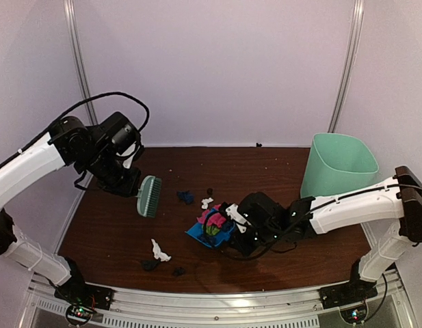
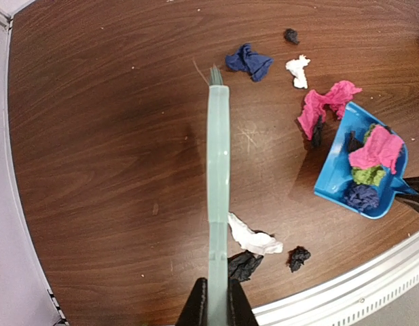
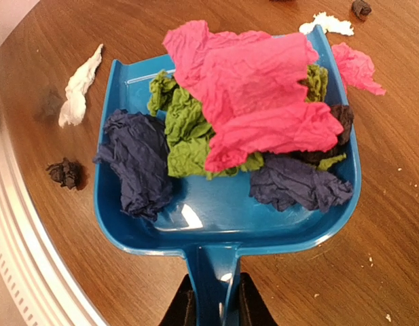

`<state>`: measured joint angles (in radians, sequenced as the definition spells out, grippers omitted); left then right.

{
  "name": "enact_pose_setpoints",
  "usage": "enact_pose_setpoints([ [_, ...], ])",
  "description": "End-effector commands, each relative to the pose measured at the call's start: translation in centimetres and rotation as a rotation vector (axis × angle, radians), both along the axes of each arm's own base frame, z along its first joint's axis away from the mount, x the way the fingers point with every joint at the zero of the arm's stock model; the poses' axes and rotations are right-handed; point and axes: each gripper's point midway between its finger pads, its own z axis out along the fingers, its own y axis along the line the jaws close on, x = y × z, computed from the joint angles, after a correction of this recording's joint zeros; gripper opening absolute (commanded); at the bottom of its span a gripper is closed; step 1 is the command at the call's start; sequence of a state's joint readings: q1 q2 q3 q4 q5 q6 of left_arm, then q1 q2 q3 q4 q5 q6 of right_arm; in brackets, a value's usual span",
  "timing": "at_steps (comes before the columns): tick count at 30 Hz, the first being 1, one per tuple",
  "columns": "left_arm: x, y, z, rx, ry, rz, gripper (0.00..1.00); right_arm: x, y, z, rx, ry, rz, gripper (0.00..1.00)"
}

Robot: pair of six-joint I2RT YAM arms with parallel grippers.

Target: Sweep away the paper scraps from the table

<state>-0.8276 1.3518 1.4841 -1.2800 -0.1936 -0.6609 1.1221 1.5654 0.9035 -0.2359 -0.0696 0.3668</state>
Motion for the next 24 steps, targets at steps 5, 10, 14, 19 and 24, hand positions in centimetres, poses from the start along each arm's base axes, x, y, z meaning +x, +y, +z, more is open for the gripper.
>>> enact_pose_setpoints([
  [5,1.9,1.9,-0.6,-0.067,-0.146,0.06,0.0,0.5,-0.6,3.3,0.043,-0.069,-0.038,0.0],
  [10,1.4,2.6,-2.4,-0.09,-0.183,0.051,0.0,1.3,-1.2,5.3,0.056,-0.108,-0.087,0.0],
  [14,1.4,2.9,-3.3,-0.108,-0.215,0.053,0.0,1.6,-1.4,7.0,0.074,-0.124,-0.12,0.0],
  [19,1.1,3.8,-5.3,-0.095,-0.223,0.065,0.0,2.1,-1.6,9.2,0.077,-0.132,-0.156,0.0],
  [24,1.2,3.9,-5.6,-0.139,-0.251,0.075,0.0,2.9,-1.6,12.5,0.095,-0.149,-0.192,0.0],
])
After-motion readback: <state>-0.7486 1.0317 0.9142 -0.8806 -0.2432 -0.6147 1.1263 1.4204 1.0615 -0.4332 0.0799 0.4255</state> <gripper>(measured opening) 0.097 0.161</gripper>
